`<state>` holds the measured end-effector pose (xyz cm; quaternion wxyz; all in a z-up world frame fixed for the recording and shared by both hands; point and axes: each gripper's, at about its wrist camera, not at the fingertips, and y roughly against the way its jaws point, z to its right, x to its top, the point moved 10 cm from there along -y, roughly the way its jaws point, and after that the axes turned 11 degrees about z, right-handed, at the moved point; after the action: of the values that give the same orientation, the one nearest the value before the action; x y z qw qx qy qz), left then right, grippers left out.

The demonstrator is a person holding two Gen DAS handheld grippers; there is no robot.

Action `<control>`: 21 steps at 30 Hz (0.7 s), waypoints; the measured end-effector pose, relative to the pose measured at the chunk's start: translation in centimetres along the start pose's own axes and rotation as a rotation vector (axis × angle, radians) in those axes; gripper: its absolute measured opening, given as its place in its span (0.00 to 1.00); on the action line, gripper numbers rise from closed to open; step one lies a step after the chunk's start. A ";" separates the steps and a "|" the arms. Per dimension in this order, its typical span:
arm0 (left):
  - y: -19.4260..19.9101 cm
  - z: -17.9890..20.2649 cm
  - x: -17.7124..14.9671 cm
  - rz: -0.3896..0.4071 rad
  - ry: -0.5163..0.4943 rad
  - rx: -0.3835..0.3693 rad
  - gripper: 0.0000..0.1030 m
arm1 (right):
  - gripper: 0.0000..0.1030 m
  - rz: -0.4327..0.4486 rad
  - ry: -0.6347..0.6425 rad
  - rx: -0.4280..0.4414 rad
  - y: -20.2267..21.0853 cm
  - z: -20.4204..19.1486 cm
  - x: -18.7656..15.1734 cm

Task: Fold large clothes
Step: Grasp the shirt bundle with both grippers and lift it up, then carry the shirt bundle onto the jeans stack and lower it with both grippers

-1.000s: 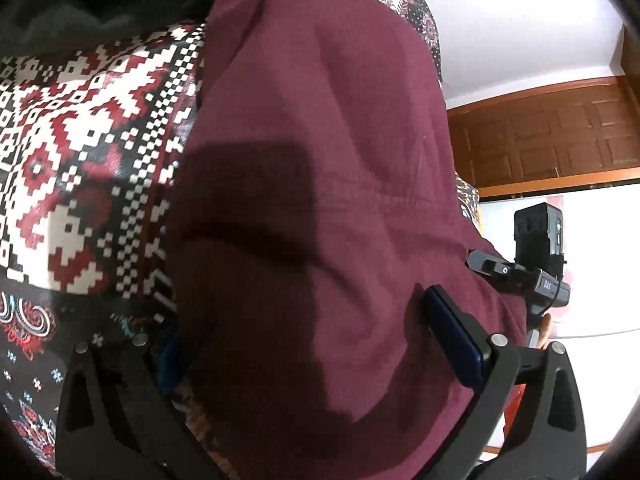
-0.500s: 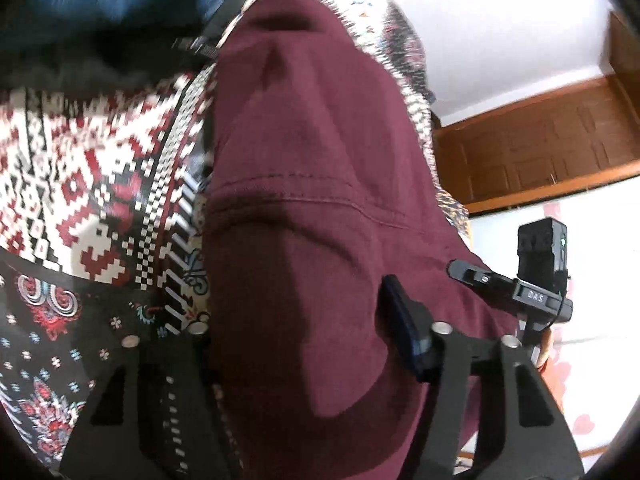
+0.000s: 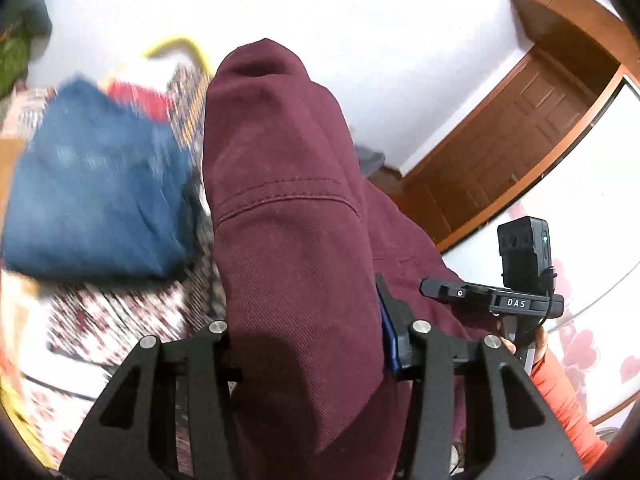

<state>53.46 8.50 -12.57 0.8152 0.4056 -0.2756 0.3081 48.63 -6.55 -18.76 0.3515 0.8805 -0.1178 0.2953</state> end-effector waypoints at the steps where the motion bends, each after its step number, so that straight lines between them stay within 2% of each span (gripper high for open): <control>1: 1.2 -0.4 1.8 0.024 -0.017 -0.001 0.46 | 0.38 0.010 0.013 0.015 -0.4 -1.1 0.9; 4: 4.1 -2.6 6.6 0.086 -0.054 0.007 0.46 | 0.38 0.042 0.054 0.056 -2.0 -4.7 3.9; 8: 6.2 -5.8 11.0 0.148 -0.080 0.032 0.46 | 0.38 0.091 0.115 0.085 -5.1 -8.5 7.1; 10: 6.6 -8.4 13.3 0.163 -0.077 0.062 0.46 | 0.38 0.113 0.126 0.099 -7.8 -9.9 8.8; 13: 6.6 -12.5 15.6 0.192 -0.048 0.110 0.46 | 0.38 0.099 0.137 0.115 -12.2 -11.2 10.4; 17: 4.5 -18.3 15.7 0.163 -0.015 0.148 0.46 | 0.38 0.077 0.155 0.080 -18.5 -10.4 10.9; 19: 2.5 -21.9 14.8 0.124 0.060 0.171 0.46 | 0.38 0.041 0.141 0.043 -21.5 -8.7 10.2; 21: -0.7 -26.5 12.3 0.050 0.172 0.204 0.46 | 0.38 -0.001 0.095 0.001 -24.7 -6.2 9.3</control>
<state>67.33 33.63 -18.04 0.7824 0.4515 -0.1822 0.3884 63.61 15.58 -23.14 0.3564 0.8657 -0.1006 0.3367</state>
